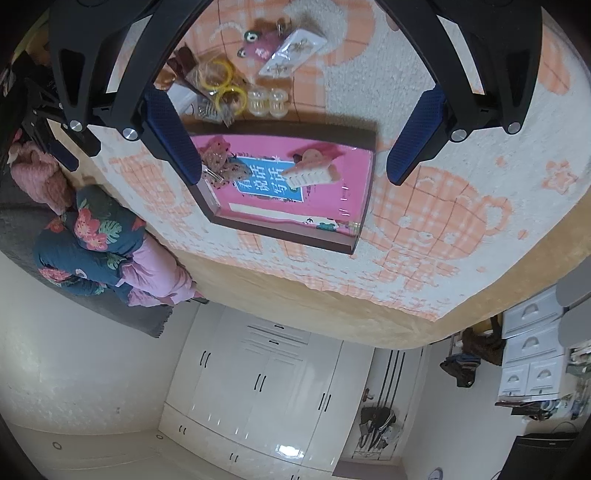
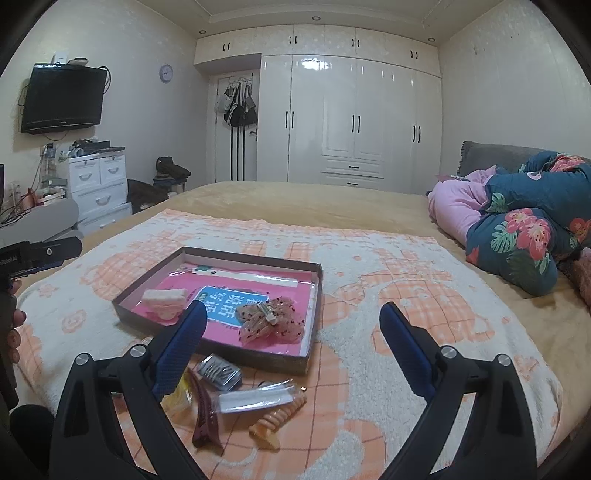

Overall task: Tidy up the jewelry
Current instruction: 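Withdraw both tools from the box toward the remaining jewelry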

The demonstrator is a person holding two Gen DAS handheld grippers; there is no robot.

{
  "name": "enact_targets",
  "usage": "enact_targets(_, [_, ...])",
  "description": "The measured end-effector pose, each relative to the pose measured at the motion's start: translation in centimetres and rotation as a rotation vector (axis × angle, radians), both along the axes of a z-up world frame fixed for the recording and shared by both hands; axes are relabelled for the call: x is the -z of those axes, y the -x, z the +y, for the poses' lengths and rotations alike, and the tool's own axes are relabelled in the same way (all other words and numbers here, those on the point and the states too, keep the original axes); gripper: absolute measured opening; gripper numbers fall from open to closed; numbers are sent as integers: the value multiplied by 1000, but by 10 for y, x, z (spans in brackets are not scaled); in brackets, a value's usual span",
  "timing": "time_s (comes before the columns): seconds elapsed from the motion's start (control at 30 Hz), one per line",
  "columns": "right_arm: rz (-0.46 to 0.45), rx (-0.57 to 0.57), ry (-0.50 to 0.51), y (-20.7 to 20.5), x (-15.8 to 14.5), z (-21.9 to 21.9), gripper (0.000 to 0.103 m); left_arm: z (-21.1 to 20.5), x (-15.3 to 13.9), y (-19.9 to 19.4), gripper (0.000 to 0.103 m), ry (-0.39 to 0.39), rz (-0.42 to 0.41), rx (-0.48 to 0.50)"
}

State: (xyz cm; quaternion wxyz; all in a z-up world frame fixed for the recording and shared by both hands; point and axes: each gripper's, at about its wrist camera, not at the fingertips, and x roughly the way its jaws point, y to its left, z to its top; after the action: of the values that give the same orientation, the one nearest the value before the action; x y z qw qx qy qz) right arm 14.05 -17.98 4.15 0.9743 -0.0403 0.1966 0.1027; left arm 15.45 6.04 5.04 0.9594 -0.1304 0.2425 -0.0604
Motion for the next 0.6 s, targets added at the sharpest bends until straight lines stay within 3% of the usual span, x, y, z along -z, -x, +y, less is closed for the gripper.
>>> enact_targets(0.6, [88, -75, 59, 40, 37, 21, 92, -12, 42, 26, 92, -99, 135, 74])
